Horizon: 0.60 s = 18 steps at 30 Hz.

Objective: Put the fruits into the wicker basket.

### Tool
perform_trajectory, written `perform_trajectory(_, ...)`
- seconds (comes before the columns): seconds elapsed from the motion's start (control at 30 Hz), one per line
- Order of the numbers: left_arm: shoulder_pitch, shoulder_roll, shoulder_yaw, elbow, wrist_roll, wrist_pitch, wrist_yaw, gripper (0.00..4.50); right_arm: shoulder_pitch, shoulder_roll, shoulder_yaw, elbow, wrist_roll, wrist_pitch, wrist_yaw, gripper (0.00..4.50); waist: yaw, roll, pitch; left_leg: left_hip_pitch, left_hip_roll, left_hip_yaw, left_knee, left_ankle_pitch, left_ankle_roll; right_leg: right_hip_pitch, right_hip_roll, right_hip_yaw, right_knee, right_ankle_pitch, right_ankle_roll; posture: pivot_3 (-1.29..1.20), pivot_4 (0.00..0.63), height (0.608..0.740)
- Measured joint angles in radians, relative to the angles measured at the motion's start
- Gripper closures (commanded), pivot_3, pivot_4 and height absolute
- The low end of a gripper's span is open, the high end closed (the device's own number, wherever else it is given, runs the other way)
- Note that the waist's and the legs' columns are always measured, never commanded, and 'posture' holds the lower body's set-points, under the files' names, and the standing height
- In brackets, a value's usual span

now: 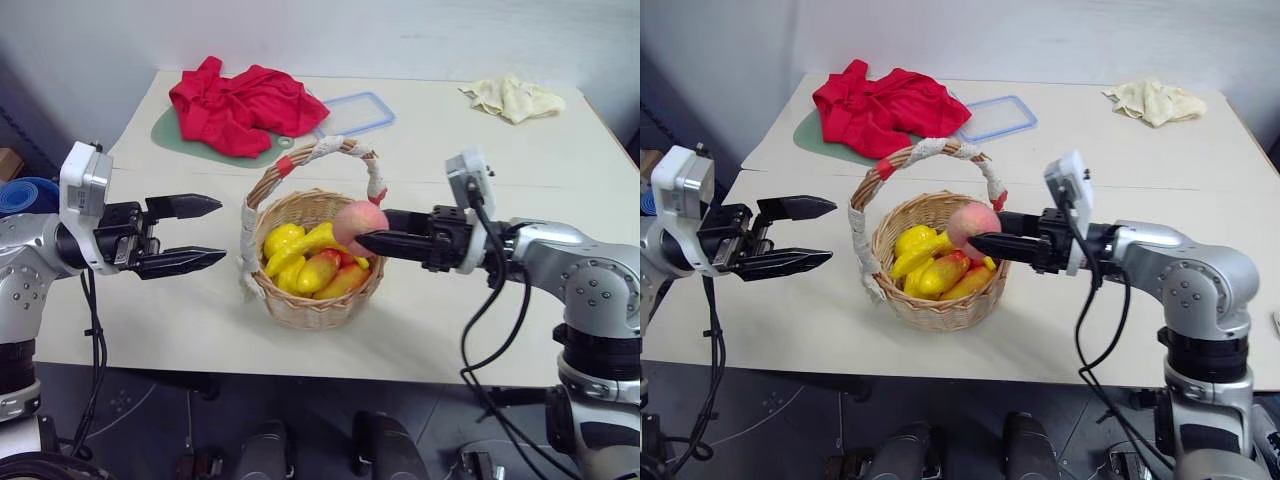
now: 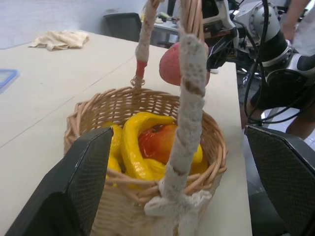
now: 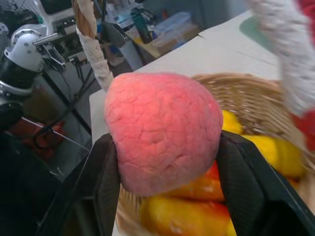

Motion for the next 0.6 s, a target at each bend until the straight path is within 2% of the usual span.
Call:
perform_trajectory(0.13, 0.000, -0.003, 0.004, -0.008, 0.000, -0.005, 0.018, 0.00, -0.014, 0.002, 0.123, -0.016, -0.060, -0.030, -0.001, 0.03, -0.003, 0.000, 0.000, 0.000, 0.000, 0.003, 0.000, -0.002, 0.002, -0.001, 0.000, -0.001, -0.001, 0.000, 0.001, 0.00, 0.150, 0.740)
perform_trajectory(0.23, 0.007, -0.003, 0.016, -0.024, -0.001, -0.006, 0.029, 0.00, -0.001, -0.120, 0.182, -0.004, -0.159, -0.135, 0.100, 0.01, 0.000, 0.000, 0.000, -0.002, -0.001, 0.004, 0.000, -0.003, 0.003, -0.001, 0.000, -0.001, -0.003, 0.001, 0.002, 0.00, 0.150, 0.740)
perform_trajectory(0.3, 0.030, -0.003, 0.041, -0.036, -0.002, -0.006, 0.030, 0.00, 0.008, -0.224, 0.157, 0.062, -0.194, -0.197, 0.194, 0.01, -0.001, 0.000, 0.000, -0.002, -0.001, 0.007, 0.001, -0.004, 0.005, -0.001, -0.001, -0.002, -0.005, 0.002, 0.003, 0.00, 0.150, 0.740)
perform_trajectory(0.43, 0.062, -0.002, 0.065, -0.040, -0.001, -0.008, 0.040, 0.00, 0.018, -0.338, 0.096, 0.258, -0.262, -0.353, 0.372, 0.01, -0.003, -0.001, 0.000, -0.001, 0.000, 0.010, 0.001, -0.004, 0.005, -0.001, 0.000, -0.002, -0.007, 0.002, 0.003, 0.00, 0.150, 0.740)
perform_trajectory(0.5, 0.065, -0.002, 0.073, -0.041, -0.001, -0.010, 0.048, 0.00, 0.000, -0.322, 0.102, 0.373, -0.336, -0.480, 0.423, 0.01, -0.009, -0.001, 0.000, 0.001, 0.001, 0.013, 0.001, -0.003, 0.004, -0.001, 0.000, -0.002, -0.007, 0.002, 0.003, 0.00, 0.150, 0.740)
perform_trajectory(0.6, 0.065, -0.005, 0.072, -0.056, -0.002, -0.014, 0.054, 0.00, -0.088, -0.207, 0.138, 0.561, -0.446, -0.703, 0.471, 0.01, -0.035, -0.001, 0.001, 0.004, 0.002, 0.015, 0.001, -0.002, 0.003, -0.001, 0.000, 0.000, -0.003, 0.003, 0.002, 0.00, 0.150, 0.740)
